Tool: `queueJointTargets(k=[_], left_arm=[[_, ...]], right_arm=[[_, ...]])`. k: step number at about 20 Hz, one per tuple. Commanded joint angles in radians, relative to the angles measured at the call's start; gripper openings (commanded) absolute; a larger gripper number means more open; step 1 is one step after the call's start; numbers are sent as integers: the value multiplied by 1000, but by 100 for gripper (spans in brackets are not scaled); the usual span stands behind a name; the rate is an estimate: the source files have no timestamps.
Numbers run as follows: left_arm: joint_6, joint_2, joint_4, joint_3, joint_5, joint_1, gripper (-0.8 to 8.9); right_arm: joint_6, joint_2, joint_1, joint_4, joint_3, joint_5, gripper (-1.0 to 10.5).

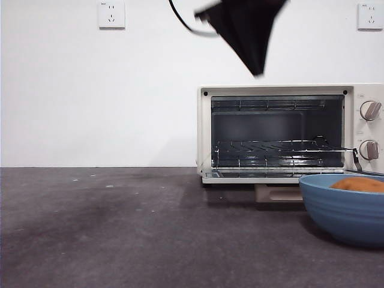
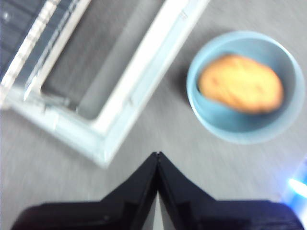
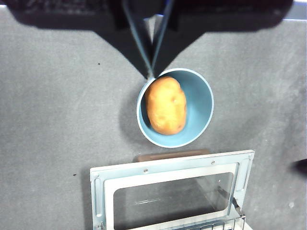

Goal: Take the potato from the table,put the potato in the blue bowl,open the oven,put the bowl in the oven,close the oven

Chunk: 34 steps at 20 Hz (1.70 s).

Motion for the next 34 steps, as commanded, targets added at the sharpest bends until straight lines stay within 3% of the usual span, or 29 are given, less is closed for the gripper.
queueJointTargets(k=[1,8,11,14,16,20,23,28,31,34], left_arm=[[5,-80,-72,-4,-2,-27,-6],[-32,-386,-73,-5,19,-101,-6],[-50,-538,-73,-61,89,-143,-6],[-92,-703,-73,-229,76,-155,-6],[-150,-819,-73,-378,8,-155,-6],[-272,-1035,-73,-665,-170,-155,-6],[-355,-1157,-73,-822,-187,-155,-6],[-429,-1294,-73,-953,-286,-155,-6],[-445,-1341,-73,-988,-306,-155,-6],[-445,-1353,-73,-990,-305,-155,-6]], right_arm=[[-6,2,2,-7,-5,0,1],[-7,82,2,-65,-5,-8,1],[-8,156,2,-77,-5,-39,10],[-8,251,2,-79,-5,-39,198],[-8,296,2,-65,-6,-39,262],[2,372,2,18,-6,-38,259],[20,446,5,56,-6,-38,257],[56,581,97,153,-6,-27,257],[89,676,170,191,-6,87,257],[99,757,194,227,-6,109,257]])
